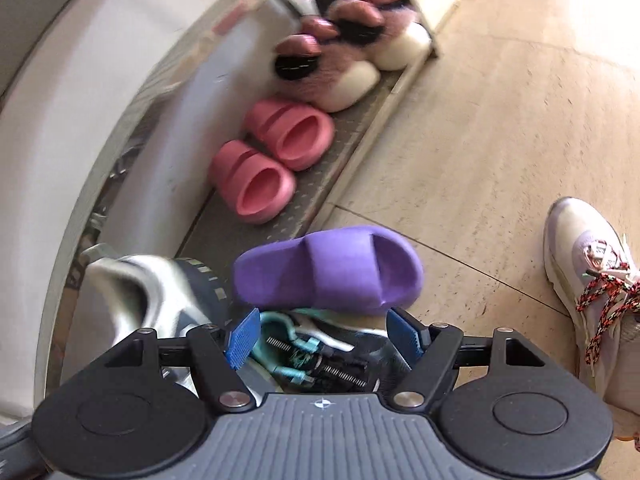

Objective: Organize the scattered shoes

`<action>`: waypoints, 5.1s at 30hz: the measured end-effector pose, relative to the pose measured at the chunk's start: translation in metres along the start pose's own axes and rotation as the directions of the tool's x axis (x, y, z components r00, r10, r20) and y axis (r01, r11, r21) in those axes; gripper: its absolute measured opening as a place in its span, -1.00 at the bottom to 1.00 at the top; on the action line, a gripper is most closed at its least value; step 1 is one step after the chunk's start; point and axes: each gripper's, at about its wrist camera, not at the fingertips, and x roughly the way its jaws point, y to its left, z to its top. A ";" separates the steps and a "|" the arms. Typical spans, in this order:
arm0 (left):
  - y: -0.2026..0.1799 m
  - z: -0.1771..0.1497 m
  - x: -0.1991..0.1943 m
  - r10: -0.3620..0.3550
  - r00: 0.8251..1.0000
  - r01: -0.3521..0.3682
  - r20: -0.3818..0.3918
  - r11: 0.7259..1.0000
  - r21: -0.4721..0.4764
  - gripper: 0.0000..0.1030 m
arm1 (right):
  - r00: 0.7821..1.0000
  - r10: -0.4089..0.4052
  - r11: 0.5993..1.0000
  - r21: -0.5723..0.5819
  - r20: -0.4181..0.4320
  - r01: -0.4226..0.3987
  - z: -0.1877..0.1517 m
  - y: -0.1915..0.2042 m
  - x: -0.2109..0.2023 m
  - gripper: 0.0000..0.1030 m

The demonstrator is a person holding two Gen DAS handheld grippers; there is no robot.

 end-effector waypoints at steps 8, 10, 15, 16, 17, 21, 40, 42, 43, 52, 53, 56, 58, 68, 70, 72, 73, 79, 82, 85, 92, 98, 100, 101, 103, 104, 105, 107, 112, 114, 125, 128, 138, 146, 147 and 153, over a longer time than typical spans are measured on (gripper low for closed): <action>0.095 -0.079 -0.031 0.098 0.993 -0.114 -0.070 0.957 -0.269 -0.07 | 0.995 0.024 0.955 -0.291 -0.094 -0.051 -0.055 0.052 -0.008 0.40; 0.114 -0.104 -0.009 0.096 0.987 -0.135 -0.128 0.928 -0.347 0.11 | 0.992 0.020 0.931 -0.359 -0.123 -0.063 -0.070 0.064 -0.009 0.40; 0.139 -0.156 0.007 0.145 0.961 -0.227 -0.234 0.898 -0.378 0.45 | 0.983 0.021 0.856 -0.505 -0.183 -0.112 -0.103 0.094 -0.014 0.49; 0.143 -0.166 0.002 0.157 0.960 -0.236 -0.230 0.899 -0.370 0.51 | 0.982 0.021 0.837 -0.533 -0.190 -0.121 -0.110 0.099 -0.016 0.49; 0.148 -0.175 -0.004 0.169 0.959 -0.244 -0.226 0.899 -0.363 0.53 | 0.979 0.016 0.819 -0.559 -0.202 -0.129 -0.118 0.103 -0.017 0.49; 0.176 -0.217 -0.028 0.218 0.951 -0.293 -0.219 0.862 -0.414 0.56 | 0.958 -0.019 0.741 -0.648 -0.285 -0.178 -0.157 0.122 -0.014 0.49; 0.262 -0.266 -0.032 0.281 0.920 -0.392 -0.274 0.624 -0.676 0.57 | 0.904 -0.186 0.624 -0.757 -0.384 -0.193 -0.242 0.211 0.121 0.61; 0.266 -0.268 -0.032 0.290 0.918 -0.395 -0.269 0.625 -0.674 0.57 | 0.900 -0.212 0.609 -0.772 -0.381 -0.183 -0.247 0.212 0.143 0.61; 0.268 -0.269 -0.032 0.296 0.916 -0.399 -0.269 0.630 -0.666 0.57 | 0.898 -0.223 0.597 -0.781 -0.380 -0.182 -0.250 0.213 0.151 0.61; 0.270 -0.276 -0.023 0.293 0.909 -0.417 -0.297 0.667 -0.618 0.57 | 0.869 -0.371 0.434 -0.889 -0.327 -0.149 -0.281 0.220 0.204 0.25; 0.269 -0.275 -0.023 0.291 0.910 -0.414 -0.296 0.670 -0.616 0.57 | 0.867 -0.376 0.432 -0.890 -0.328 -0.149 -0.281 0.219 0.202 0.23; 0.264 -0.273 -0.024 0.298 0.912 -0.410 -0.282 0.687 -0.600 0.57 | 0.849 -0.388 0.477 -0.867 -0.358 -0.147 -0.275 0.206 0.196 0.21; 0.260 -0.272 -0.025 0.302 0.912 -0.410 -0.278 0.703 -0.581 0.57 | 0.848 -0.372 0.504 -0.849 -0.378 -0.157 -0.275 0.196 0.188 0.22; 0.244 -0.263 -0.027 0.289 0.917 -0.397 -0.275 0.738 -0.546 0.62 | 0.848 -0.316 0.523 -0.824 -0.426 -0.219 -0.276 0.194 0.162 0.48; 0.238 -0.258 -0.027 0.285 0.921 -0.387 -0.267 0.752 -0.533 0.62 | 0.859 -0.298 0.490 -0.839 -0.416 -0.237 -0.252 0.188 0.138 0.53; 0.220 -0.250 -0.027 0.250 0.939 -0.338 -0.236 0.792 -0.508 0.62 | 0.863 -0.295 0.468 -0.850 -0.410 -0.243 -0.226 0.178 0.119 0.58; 0.212 -0.247 -0.026 0.230 0.947 -0.314 -0.223 0.808 -0.499 0.63 | 0.864 -0.299 0.462 -0.854 -0.405 -0.240 -0.210 0.168 0.111 0.58; 0.163 -0.231 -0.019 0.113 0.980 -0.172 -0.161 0.889 -0.424 0.63 | 0.883 -0.315 0.473 -0.864 -0.349 -0.172 -0.108 0.101 0.059 0.58; 0.142 -0.224 -0.012 0.077 0.984 -0.133 -0.162 0.919 -0.371 0.64 | 0.910 -0.302 0.529 -0.844 -0.283 -0.087 -0.059 0.067 0.047 0.59; 0.126 -0.215 -0.003 0.059 0.982 -0.117 -0.179 0.935 -0.334 0.64 | 0.924 -0.272 0.641 -0.767 -0.269 -0.034 -0.027 0.036 0.051 0.59; 0.107 -0.193 0.022 0.068 0.974 -0.128 -0.215 0.952 -0.279 0.66 | 0.912 -0.227 0.743 -0.666 -0.343 -0.065 -0.015 -0.002 0.084 0.49; 0.104 -0.174 0.041 0.032 0.978 -0.099 -0.207 0.942 -0.321 0.66 | 0.904 -0.170 0.747 -0.649 -0.393 -0.142 -0.021 0.010 0.101 0.54; 0.101 -0.172 0.045 0.027 0.980 -0.088 -0.197 0.948 -0.307 0.66 | 0.904 -0.159 0.756 -0.637 -0.397 -0.147 -0.021 0.012 0.108 0.56; 0.101 -0.172 0.046 0.030 0.980 -0.090 -0.199 0.949 -0.303 0.66 | 0.905 -0.149 0.759 -0.632 -0.398 -0.153 -0.021 0.013 0.111 0.55; 0.103 -0.178 0.047 0.042 0.976 -0.108 -0.213 0.945 -0.307 0.66 | 0.914 -0.087 0.741 -0.639 -0.396 -0.206 -0.026 0.022 0.112 0.48; 0.106 -0.183 0.047 0.041 0.975 -0.111 -0.217 0.941 -0.319 0.66 | 0.913 -0.053 0.717 -0.651 -0.405 -0.247 -0.030 0.029 0.112 0.48; 0.108 -0.188 0.046 0.039 0.975 -0.113 -0.221 0.936 -0.332 0.66 | 0.905 -0.032 0.690 -0.664 -0.425 -0.287 -0.036 0.036 0.112 0.48; 0.112 -0.198 0.046 0.037 0.974 -0.117 -0.225 0.929 -0.352 0.66 | 0.890 -0.025 0.650 -0.684 -0.456 -0.332 -0.047 0.047 0.115 0.48; 0.127 -0.227 0.046 0.047 0.964 -0.146 -0.260 0.915 -0.377 0.66 | 0.888 -0.091 0.517 -0.783 -0.451 -0.345 -0.090 0.074 0.129 0.61; 0.133 -0.233 0.044 0.053 0.963 -0.157 -0.265 0.906 -0.392 0.66 | 0.898 -0.097 0.467 -0.817 -0.429 -0.339 -0.106 0.084 0.133 0.61; 0.159 -0.235 0.031 0.024 0.985 -0.103 -0.170 0.877 -0.469 0.66 | 0.872 -0.362 0.159 -0.943 -0.330 -0.291 -0.167 0.097 0.150 0.79; 0.150 -0.219 0.037 -0.026 0.991 -0.036 -0.129 0.888 -0.459 0.66 | 0.871 -0.315 0.251 -0.918 -0.379 -0.308 -0.138 0.092 0.129 0.82; 0.100 -0.148 0.098 -0.099 0.984 0.033 -0.145 0.914 -0.404 0.70 | 0.893 -0.209 0.752 -0.649 -0.400 -0.115 -0.027 0.003 0.113 0.82; 0.072 -0.133 0.161 0.009 0.964 -0.087 -0.267 0.955 -0.285 0.81 | 0.898 -0.146 0.895 -0.442 -0.415 -0.058 0.000 -0.031 0.112 0.83; 0.070 -0.134 0.167 0.015 0.961 -0.095 -0.277 0.957 -0.276 0.83 | 0.898 -0.142 0.897 -0.438 -0.417 -0.061 -0.001 -0.030 0.112 0.83; 0.075 -0.142 0.156 0.028 0.948 -0.129 -0.317 0.945 -0.302 0.74 | 0.894 -0.131 0.899 -0.432 -0.428 -0.075 -0.002 -0.031 0.113 0.83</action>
